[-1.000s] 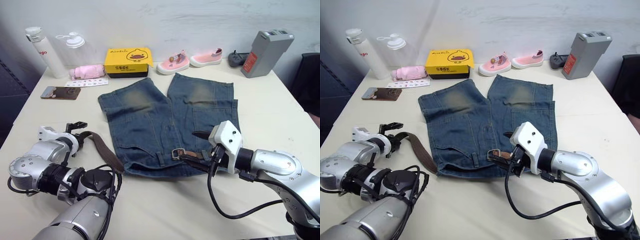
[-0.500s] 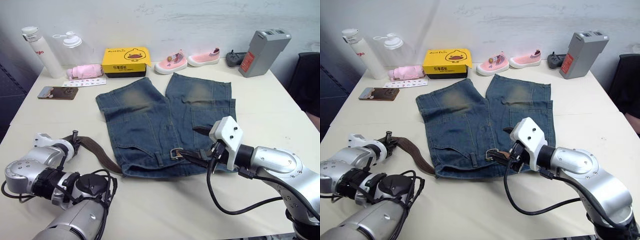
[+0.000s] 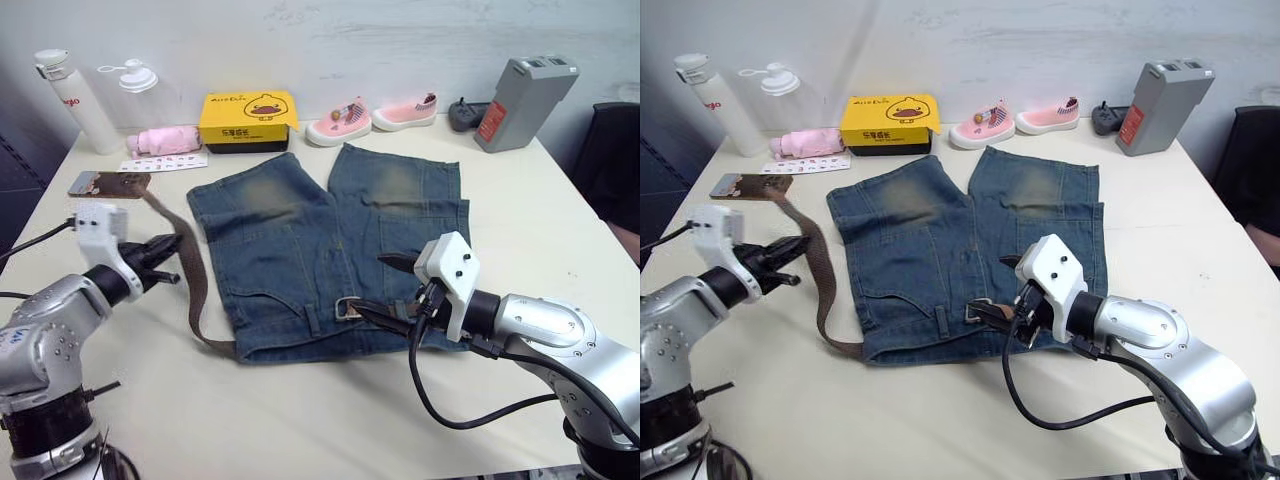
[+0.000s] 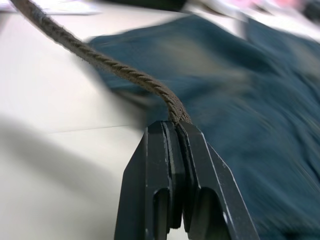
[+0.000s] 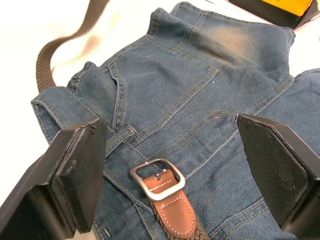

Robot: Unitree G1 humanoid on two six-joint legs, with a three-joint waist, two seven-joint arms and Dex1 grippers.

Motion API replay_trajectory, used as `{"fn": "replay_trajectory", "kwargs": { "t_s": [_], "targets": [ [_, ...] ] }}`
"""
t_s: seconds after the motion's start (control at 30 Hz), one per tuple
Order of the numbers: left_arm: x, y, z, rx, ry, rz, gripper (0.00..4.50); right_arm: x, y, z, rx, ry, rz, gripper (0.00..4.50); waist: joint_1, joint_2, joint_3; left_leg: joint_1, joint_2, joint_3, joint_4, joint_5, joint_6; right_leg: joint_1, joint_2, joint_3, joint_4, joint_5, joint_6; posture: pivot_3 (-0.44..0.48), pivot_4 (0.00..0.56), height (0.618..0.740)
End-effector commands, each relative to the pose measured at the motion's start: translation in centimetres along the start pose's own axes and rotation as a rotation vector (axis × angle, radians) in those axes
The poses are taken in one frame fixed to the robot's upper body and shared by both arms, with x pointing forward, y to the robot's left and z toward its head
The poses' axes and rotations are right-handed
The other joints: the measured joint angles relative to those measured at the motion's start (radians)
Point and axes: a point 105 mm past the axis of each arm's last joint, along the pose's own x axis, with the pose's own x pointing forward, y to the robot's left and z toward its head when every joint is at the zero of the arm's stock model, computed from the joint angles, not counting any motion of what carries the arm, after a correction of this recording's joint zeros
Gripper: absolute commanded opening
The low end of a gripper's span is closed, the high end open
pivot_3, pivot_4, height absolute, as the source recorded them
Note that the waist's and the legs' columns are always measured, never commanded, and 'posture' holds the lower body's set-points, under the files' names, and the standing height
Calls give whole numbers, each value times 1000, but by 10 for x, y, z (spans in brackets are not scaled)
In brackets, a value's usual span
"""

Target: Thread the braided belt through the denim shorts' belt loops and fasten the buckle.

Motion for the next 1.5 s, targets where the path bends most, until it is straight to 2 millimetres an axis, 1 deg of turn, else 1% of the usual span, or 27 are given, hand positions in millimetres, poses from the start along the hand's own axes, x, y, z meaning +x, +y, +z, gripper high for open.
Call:
{"fn": "replay_trajectory", "kwargs": {
  "t_s": [0.03,0.1,0.2,0.27,0.3,0.37,0.47,0.53,0.57,0.6,0.63,0.73,0.8,0.87,1.03,1.13,1.23,1.27,1.33,1.37,1.47,1.5],
  "targets": [
    [-3,-41,23,136,-100,-223,50,-2,2,7,-32,-28,3,4389,-2,0,0,0,0,0,0,0,0,0,0,0,0,0,0,0,150,712],
    [-7,-53,19,122,-78,-334,50,0,3,7,-31,-30,4,4389,-4,1,0,-1,1,0,0,0,1,0,0,-1,-1,0,0,0,150,712],
    [-12,-62,12,122,-28,-453,50,3,3,7,-44,-29,6,4389,-9,4,2,0,1,0,0,0,1,0,2,0,-1,0,-1,0,150,712],
    [-16,-67,8,135,10,-534,50,6,3,6,-75,-21,7,4389,-9,6,3,0,3,0,0,0,1,0,4,0,0,0,-1,0,150,712],
    [-18,-71,8,115,29,-592,50,8,4,5,-113,-8,14,4389,-8,6,4,0,4,0,0,0,1,0,5,0,0,0,-2,0,150,712],
    [-22,-77,13,58,45,-690,50,14,6,1,-219,17,21,4389,-9,7,4,0,7,1,0,0,1,-1,6,0,0,-1,-3,0,150,712],
    [-24,-85,16,-10,76,-801,50,27,15,0,-407,-8,32,4389,-7,7,4,-1,7,1,0,0,1,-3,6,0,0,-1,-3,0,150,712],
    [-28,-96,16,-71,121,-912,50,39,26,-7,-606,-15,73,4389,-9,7,4,-2,7,1,0,0,2,-5,7,1,1,-1,-3,0,150,712],
    [-29,-99,16,-103,140,-952,50,45,25,-8,-710,-35,46,4389,-11,7,4,-2,6,1,0,0,2,-5,7,2,1,-1,-3,0,150,712],
    [-31,-104,16,-142,165,-1003,50,49,25,-10,-788,-60,29,4389,-11,7,4,-2,6,1,0,0,2,-6,7,2,2,-1,-3,0,150,712],
    [-31,-106,15,-167,189,-1031,50,54,22,-10,-859,-88,-17,4389,-10,6,4,-2,6,1,0,0,2,-6,7,2,2,-1,-3,0,150,712],
    [-31,-109,7,-192,258,-1080,50,62,17,-6,-991,-144,-111,4389,-11,6,4,-2,7,2,0,1,2,-7,8,3,2,-1,-3,0,150,712],
    [-31,-110,5,-206,286,-1107,50,65,15,-2,-1019,-184,-156,4389,-13,6,4,-2,7,2,1,1,2,-7,9,3,3,-1,-4,0,150,712],
    [-32,-112,7,-226,296,-1140,50,67,14,-1,-1042,-206,-182,4389,-13,6,3,-2,8,2,1,1,2,-7,10,4,4,-2,-6,0,150,712],
    [-26,-118,4,-233,313,-1169,50,70,23,8,-1055,-292,-166,4389,-13,6,3,-2,8,2,1,1,2,-7,10,4,5,-2,-7,0,150,712],
    [-21,-118,5,-241,305,-1169,50,71,28,5,-1048,-294,-126,4389,-12,6,3,-2,8,1,1,1,2,-7,10,4,5,-2,-7,0,150,712],
    [-21,-119,2,-239,315,-1175,0,71,26,3,-1037,-285,-133,3506,-13,5,3,-2,8,0,2,1,2,-7,10,4,5,-2,-7,0,150,712],
    [-23,-119,1,-237,323,-1182,0,71,23,3,-1031,-279,-143,2950,-14,5,3,-2,8,0,2,1,2,-7,10,4,6,-2,-7,0,150,712],
    [-24,-119,-1,-234,333,-1186,0,71,19,1,-1011,-264,-158,2044,-14,5,3,-2,8,0,2,1,2,-7,10,4,6,-3,-7,0,150,712],
    [-24,-118,-1,-234,334,-1185,0,71,17,0,-1012,-252,-162,1487,-15,5,3,-2,8,0,2,1,2,-7,10,4,6,-3,-7,0,150,712],
    [-25,-116,-2,-228,339,-1183,0,69,14,-6,-1017,-219,-156,102,-16,5,3,-1,8,0,2,1,2,-7,10,4,8,-4,-9,0,150,712],
    [-25,-115,-2,-227,340,-1183,0,69,13,-7,-1019,-218,-155,39,-18,5,3,-1,8,0,2,1,2,-7,10,4,8,-4,-9,0,150,712]
  ]
}}
